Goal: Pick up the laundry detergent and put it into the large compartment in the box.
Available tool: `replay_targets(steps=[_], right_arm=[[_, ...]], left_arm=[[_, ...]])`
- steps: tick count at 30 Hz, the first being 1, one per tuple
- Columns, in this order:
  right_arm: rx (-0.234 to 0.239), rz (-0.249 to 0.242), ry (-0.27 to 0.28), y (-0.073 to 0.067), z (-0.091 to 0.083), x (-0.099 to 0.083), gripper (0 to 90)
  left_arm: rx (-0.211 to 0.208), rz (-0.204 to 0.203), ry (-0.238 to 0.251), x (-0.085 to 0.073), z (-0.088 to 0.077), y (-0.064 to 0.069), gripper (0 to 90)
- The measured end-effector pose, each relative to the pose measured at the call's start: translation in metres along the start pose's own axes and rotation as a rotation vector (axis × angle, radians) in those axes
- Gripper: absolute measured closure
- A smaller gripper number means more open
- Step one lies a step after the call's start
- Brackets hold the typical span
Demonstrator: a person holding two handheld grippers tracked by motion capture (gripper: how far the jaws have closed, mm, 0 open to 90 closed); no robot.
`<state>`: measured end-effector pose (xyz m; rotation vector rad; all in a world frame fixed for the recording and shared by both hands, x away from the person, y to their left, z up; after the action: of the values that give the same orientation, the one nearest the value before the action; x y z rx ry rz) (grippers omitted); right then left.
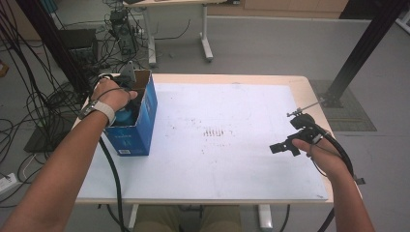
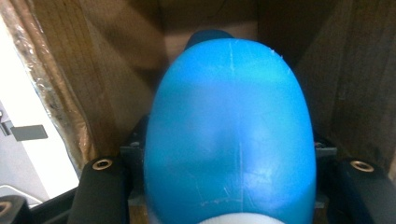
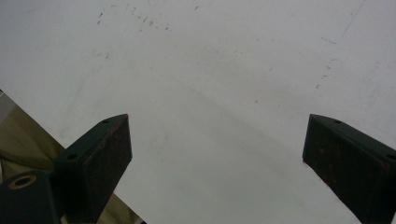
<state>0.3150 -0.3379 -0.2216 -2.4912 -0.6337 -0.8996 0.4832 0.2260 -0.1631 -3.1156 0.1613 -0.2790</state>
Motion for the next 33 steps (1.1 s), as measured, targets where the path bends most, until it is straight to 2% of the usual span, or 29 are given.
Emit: replay_targets(steps=[4,8,22,33], right_arm=[[0.000,0.001,0.000,0.000,0.001,0.000,7.8],[0.001,0.000,-0.003,0.000,0.001,0.000,7.8],[0.002,-0.005,-0.010,-0.002,0.004,0.003,7.8],[0.008,-0.012,-0.010,-0.004,0.005,0.004,7.8]], left_arm=[[-0.011,0.001,0.000,0.000,0.000,-0.002,36.2],[-0.019,-0.001,0.005,-0.001,0.001,-0.002,29.8],[-0.025,-0.008,0.020,-0.003,-0.003,-0.004,28.7],[-0.025,0.005,0.042,-0.006,-0.018,-0.003,28.2]])
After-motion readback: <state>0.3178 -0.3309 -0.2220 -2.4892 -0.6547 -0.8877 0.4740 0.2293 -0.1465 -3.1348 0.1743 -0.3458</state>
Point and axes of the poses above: each handheld gripper's, and its own axes: z roughly forward along the jaws, x roughly out of its top, y roughly to its right, the point moved 2 cm from there along z, roughly forward along the jaws, and after that the axes turned 15 degrees about y, right-handed, at the moved point
